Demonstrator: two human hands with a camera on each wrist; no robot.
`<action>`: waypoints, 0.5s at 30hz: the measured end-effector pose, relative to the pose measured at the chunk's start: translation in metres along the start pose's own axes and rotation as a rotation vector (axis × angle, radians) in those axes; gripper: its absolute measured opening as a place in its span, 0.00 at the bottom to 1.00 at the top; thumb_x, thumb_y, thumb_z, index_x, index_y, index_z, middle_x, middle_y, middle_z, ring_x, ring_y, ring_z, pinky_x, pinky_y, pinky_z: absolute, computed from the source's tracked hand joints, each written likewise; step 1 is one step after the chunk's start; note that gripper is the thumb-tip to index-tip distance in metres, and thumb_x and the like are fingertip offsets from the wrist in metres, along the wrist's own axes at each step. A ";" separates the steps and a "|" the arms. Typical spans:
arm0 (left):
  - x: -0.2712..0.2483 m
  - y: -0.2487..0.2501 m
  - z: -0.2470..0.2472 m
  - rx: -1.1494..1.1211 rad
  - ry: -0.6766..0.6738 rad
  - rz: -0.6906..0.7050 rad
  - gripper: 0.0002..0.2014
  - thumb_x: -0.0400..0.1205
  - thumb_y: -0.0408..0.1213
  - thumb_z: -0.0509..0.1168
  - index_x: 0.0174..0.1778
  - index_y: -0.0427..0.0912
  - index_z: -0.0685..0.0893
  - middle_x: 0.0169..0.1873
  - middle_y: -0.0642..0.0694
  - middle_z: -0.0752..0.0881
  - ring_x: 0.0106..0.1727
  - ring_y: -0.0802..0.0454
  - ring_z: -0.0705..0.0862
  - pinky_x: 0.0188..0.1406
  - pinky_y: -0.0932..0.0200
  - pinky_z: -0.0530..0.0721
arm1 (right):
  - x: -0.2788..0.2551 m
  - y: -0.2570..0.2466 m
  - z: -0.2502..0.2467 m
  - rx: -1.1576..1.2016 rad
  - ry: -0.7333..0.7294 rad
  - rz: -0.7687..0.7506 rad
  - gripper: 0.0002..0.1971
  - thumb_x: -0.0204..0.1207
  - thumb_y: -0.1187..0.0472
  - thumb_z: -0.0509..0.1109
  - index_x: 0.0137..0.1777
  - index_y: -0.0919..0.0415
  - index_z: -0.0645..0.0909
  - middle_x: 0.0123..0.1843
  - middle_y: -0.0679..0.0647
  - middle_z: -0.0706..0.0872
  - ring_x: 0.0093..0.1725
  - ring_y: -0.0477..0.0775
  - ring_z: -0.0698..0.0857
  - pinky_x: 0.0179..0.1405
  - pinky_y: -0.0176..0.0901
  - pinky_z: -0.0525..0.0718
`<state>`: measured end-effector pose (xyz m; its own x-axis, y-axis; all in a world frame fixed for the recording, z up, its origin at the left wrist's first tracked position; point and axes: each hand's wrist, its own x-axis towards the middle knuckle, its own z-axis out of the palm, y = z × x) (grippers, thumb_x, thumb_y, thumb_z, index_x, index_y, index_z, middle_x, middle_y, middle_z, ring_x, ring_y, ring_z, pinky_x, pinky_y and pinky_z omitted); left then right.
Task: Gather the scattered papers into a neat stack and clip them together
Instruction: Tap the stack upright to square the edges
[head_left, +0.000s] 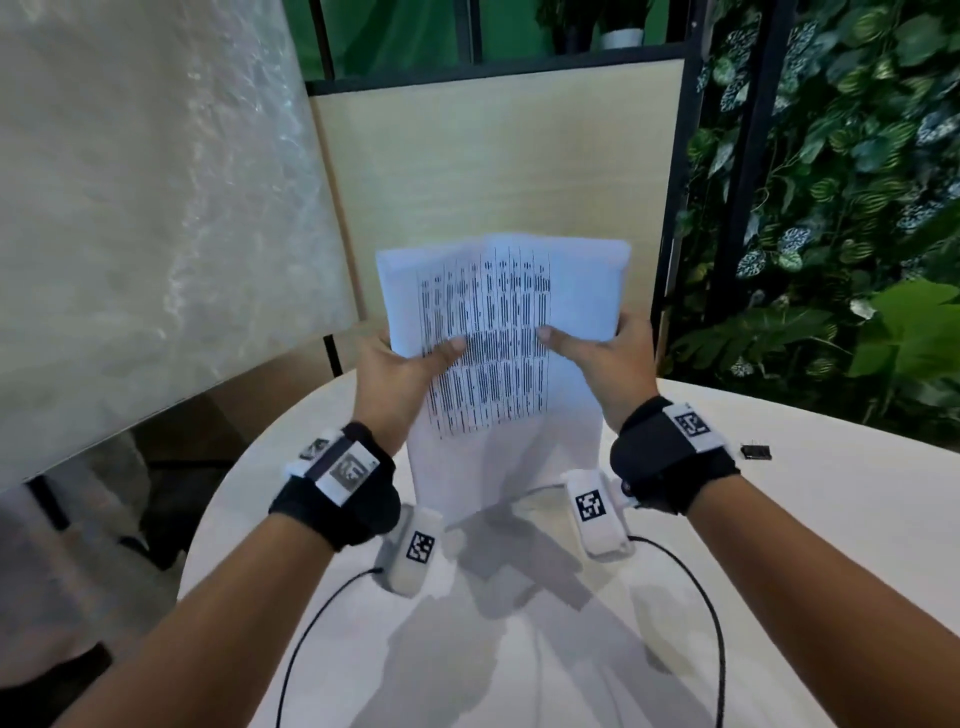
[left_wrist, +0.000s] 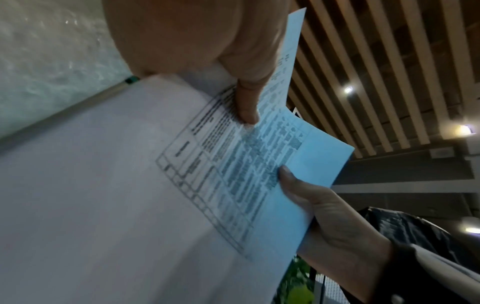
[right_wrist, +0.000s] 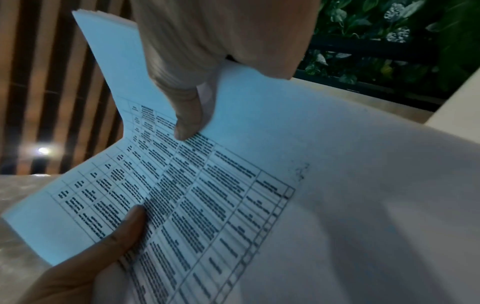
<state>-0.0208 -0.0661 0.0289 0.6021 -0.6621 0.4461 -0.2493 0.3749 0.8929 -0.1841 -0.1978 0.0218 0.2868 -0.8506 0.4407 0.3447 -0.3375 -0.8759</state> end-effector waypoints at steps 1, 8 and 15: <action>-0.005 -0.010 0.004 -0.009 0.007 -0.034 0.11 0.73 0.27 0.78 0.50 0.38 0.90 0.49 0.42 0.93 0.52 0.43 0.92 0.55 0.42 0.89 | -0.003 0.013 -0.002 -0.006 -0.005 0.057 0.24 0.62 0.69 0.84 0.59 0.66 0.84 0.53 0.55 0.91 0.52 0.51 0.91 0.50 0.41 0.89; -0.003 -0.045 -0.003 -0.009 -0.022 -0.130 0.13 0.74 0.25 0.76 0.51 0.45 0.90 0.51 0.48 0.93 0.55 0.47 0.91 0.60 0.44 0.88 | -0.023 0.050 -0.010 -0.098 -0.094 0.205 0.16 0.63 0.65 0.85 0.51 0.56 0.87 0.51 0.54 0.93 0.50 0.50 0.91 0.54 0.46 0.88; 0.015 -0.024 -0.019 0.128 -0.137 -0.010 0.13 0.73 0.26 0.77 0.53 0.39 0.90 0.52 0.47 0.93 0.56 0.46 0.91 0.56 0.49 0.89 | 0.029 0.047 -0.102 -0.529 -0.433 0.331 0.27 0.65 0.61 0.84 0.64 0.59 0.82 0.60 0.54 0.90 0.62 0.53 0.87 0.64 0.48 0.84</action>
<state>0.0090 -0.0727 0.0127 0.4986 -0.7505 0.4338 -0.3438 0.2881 0.8937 -0.2502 -0.2799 -0.0268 0.6633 -0.7439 0.0812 -0.2632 -0.3335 -0.9053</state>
